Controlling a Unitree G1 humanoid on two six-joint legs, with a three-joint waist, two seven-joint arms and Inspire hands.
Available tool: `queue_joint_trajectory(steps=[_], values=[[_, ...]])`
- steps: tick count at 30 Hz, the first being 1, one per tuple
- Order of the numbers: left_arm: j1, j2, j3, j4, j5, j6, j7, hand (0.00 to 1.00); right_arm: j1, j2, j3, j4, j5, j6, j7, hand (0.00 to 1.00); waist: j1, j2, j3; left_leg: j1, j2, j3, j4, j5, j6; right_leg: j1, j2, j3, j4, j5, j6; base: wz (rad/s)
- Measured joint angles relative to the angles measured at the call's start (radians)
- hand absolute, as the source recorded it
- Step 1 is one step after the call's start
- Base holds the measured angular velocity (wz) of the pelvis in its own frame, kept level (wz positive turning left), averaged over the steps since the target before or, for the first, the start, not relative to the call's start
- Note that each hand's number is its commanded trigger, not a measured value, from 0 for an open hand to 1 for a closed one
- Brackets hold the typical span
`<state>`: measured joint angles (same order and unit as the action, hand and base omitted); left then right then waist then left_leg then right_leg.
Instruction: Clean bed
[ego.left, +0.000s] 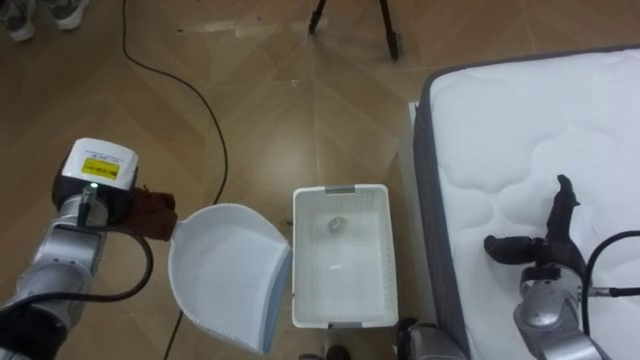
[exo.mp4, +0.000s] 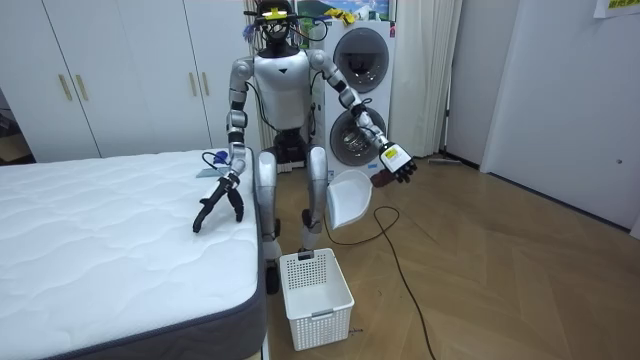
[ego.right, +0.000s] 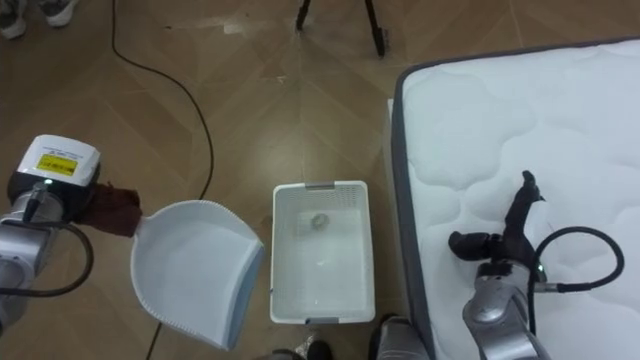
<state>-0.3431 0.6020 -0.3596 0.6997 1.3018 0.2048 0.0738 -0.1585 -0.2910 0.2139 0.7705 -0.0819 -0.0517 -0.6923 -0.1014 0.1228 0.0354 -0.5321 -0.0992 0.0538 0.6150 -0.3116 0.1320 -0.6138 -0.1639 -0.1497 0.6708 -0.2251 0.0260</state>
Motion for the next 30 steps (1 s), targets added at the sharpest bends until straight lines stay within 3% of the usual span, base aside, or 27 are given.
queue_joint_trajectory(steps=[4,9,12,15,18,20,21,23,26,30], values=[[0.0,0.003,-0.002,-0.002,-0.005,0.0,0.001,1.0,0.006,0.0,0.012,0.0,0.021,-0.013,-0.019,0.0,0.002,-0.001,0.0012,0.017,0.0,0.002,-0.009,0.002,-0.001,0.014,0.0,0.001,-0.005,0.0,0.0,0.0],[0.006,0.003,0.002,-0.043,-0.099,-0.001,0.006,1.0,0.037,-0.012,0.008,-0.001,0.068,-0.021,-0.023,0.0,0.007,0.003,0.0039,0.056,0.004,-0.003,-0.036,0.003,-0.002,0.061,0.009,-0.014,-0.043,-0.001,0.001,0.0],[0.053,0.003,0.005,-0.14,-0.176,-0.014,0.013,1.0,0.063,-0.033,-0.001,-0.01,0.087,-0.042,-0.022,0.0,0.012,0.003,0.0038,0.109,0.01,-0.003,-0.07,0.003,-0.002,0.113,0.015,-0.016,-0.078,-0.001,0.002,-0.06],[0.107,0.003,0.03,-0.23,-0.212,-0.052,0.016,1.0,0.131,-0.052,-0.016,-0.054,0.087,-0.069,-0.009,0.0,0.029,-0.006,-0.0001,0.182,0.023,0.001,-0.114,0.003,-0.002,0.185,0.038,-0.015,-0.129,0.001,0.002,-0.15],[0.212,-0.007,0.1,-0.342,-0.291,-0.066,0.03,1.0,0.212,-0.061,-0.04,-0.148,0.106,-0.082,0.021,0.0,0.066,-0.02,-0.0097,0.268,0.047,0.054,-0.159,0.005,-0.006,0.247,0.079,0.029,-0.191,0.016,0.0,-0.61],[0.296,-0.043,0.168,-0.391,-0.381,-0.084,0.059,1.0,0.239,-0.062,-0.038,-0.166,0.107,-0.09,0.043,0.0,0.089,-0.041,-0.0224,0.353,0.053,0.09,-0.219,0.011,-0.015,0.291,0.103,0.084,-0.225,0.02,-0.001,-0.74],[0.32,-0.063,0.185,-0.398,-0.41,-0.084,0.066,1.0,0.247,-0.062,-0.039,-0.167,0.108,-0.09,0.053,0.0,0.092,-0.044,-0.024,0.38,0.054,0.095,-0.238,0.012,-0.018,0.308,0.11,0.099,-0.234,0.022,-0.001,-0.8],[0.419,-0.141,0.247,-0.449,-0.498,-0.082,0.071,1.0,0.287,-0.062,-0.041,-0.188,0.114,-0.089,0.077,0.0,0.098,-0.061,-0.0321,0.462,0.058,0.105,-0.276,0.012,-0.018,0.368,0.132,0.144,-0.263,0.023,-0.002,-0.73],[0.448,-0.197,0.246,-0.457,-0.609,-0.097,0.073,1.0,0.309,-0.054,-0.039,-0.205,0.117,-0.08,0.118,0.0,0.082,-0.087,-0.0352,0.519,0.064,0.109,-0.303,0.012,-0.018,0.416,0.151,0.175,-0.295,0.035,-0.002,-0.45],[0.465,-0.275,0.238,-0.457,-0.712,-0.106,0.074,1.0,0.326,-0.042,-0.039,-0.239,0.116,-0.077,0.123,0.0,0.078,-0.108,-0.0409,0.562,0.072,0.142,-0.331,0.012,-0.019,0.443,0.168,0.182,-0.319,0.057,-0.007,-0.51]])
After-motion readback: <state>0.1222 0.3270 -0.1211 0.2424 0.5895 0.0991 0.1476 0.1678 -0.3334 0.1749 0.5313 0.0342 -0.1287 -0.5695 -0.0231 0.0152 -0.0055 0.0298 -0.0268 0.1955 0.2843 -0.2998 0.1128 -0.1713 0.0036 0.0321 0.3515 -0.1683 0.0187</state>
